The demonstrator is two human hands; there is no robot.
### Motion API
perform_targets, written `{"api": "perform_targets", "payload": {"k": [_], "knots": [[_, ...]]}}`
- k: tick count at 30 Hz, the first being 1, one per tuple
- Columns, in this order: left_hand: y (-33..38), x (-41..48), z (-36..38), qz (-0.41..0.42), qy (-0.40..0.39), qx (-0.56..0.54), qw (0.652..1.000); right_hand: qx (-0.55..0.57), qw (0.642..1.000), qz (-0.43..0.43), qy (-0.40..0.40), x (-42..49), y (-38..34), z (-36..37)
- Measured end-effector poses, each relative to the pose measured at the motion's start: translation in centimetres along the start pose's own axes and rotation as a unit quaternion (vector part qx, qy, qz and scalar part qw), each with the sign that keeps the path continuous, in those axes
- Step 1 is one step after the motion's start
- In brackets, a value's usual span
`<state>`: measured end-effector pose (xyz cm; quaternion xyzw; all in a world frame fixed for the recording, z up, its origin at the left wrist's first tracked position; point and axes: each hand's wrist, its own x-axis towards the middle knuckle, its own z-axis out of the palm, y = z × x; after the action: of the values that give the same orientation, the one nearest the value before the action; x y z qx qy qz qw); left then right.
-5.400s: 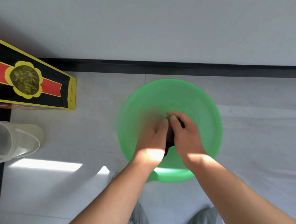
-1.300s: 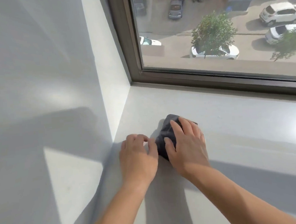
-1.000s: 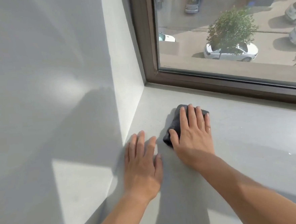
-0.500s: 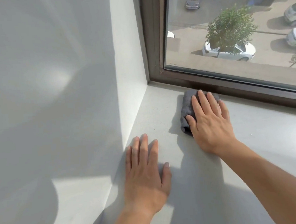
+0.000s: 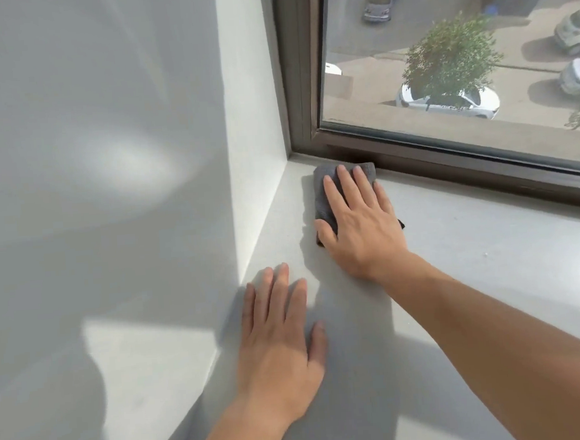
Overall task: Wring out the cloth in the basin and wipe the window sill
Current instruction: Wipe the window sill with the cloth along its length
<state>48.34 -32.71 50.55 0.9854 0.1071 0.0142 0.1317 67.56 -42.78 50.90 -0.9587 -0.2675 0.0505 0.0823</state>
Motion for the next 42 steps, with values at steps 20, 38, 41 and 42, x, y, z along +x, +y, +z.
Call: {"api": "perform_targets", "payload": {"k": [20,38,41,42], "knots": [[1.8,-3.4,0.8,-0.075,0.001,0.027,0.997,0.009,0.994,0.105,0.006,-5.6,4.4,-0.8],[2.9,-4.3,0.9,-0.088,0.002,0.046,0.995,0.010,0.983,0.178,-0.033,-8.5,6.3,-1.4],[3.4,-4.2,1.0,-0.107,0.019,0.041,0.993,0.025,0.997,0.065,-0.026,-5.4,1.0,-0.7],[3.5,-4.1,1.0,-0.115,0.023,0.044,0.992,0.029,0.999,0.005,-0.034,-4.3,-1.0,-0.3]]}}
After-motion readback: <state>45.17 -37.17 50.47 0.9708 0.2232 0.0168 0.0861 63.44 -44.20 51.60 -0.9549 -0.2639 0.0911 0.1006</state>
